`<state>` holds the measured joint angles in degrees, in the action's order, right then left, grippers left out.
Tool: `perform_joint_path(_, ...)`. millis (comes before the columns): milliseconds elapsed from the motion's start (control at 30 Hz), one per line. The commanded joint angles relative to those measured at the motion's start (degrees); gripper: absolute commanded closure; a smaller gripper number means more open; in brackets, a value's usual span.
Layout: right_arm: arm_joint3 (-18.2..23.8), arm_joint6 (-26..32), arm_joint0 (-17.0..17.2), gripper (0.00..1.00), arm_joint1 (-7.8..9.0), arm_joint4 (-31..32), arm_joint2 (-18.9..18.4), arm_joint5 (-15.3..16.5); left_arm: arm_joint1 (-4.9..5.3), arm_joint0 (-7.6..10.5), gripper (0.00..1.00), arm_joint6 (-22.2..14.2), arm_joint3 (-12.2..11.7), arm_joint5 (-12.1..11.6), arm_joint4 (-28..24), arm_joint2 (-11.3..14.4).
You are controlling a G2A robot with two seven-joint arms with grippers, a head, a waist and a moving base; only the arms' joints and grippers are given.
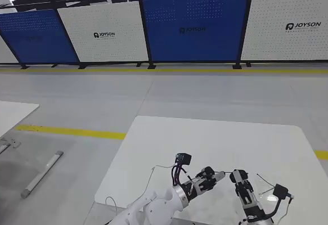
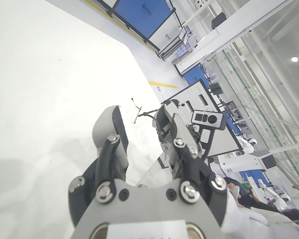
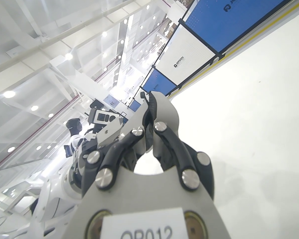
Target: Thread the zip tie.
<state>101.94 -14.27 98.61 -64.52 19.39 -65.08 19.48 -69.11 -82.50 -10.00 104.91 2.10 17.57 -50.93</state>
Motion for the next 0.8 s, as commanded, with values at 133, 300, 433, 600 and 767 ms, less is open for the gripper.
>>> perform_joint_path(133,0.00,-0.37,-0.21,1.00,0.17,0.82,0.43,0.00,0.00,-0.07,0.81,0.08,0.33,0.26,0.66,0.03)
perform_joint_path(300,-0.16,-0.87,-0.33,1.00,0.30,1.51,0.68,0.00,-0.04,-0.12,1.00,0.39,0.48,0.50,1.16,0.10)
perform_joint_path(433,-0.20,-1.00,-0.46,1.00,0.38,1.56,0.88,0.00,-0.06,-0.07,1.00,0.29,0.62,0.52,1.55,0.21)
perform_joint_path(600,0.00,-0.21,-0.68,1.00,0.56,1.44,1.31,0.00,-0.10,0.06,1.00,-0.04,0.68,-0.23,1.82,0.50)
perform_joint_path(767,0.03,0.19,-0.83,1.00,0.76,0.77,1.45,0.00,-0.09,0.05,1.00,-0.42,0.69,-0.85,1.98,0.61)
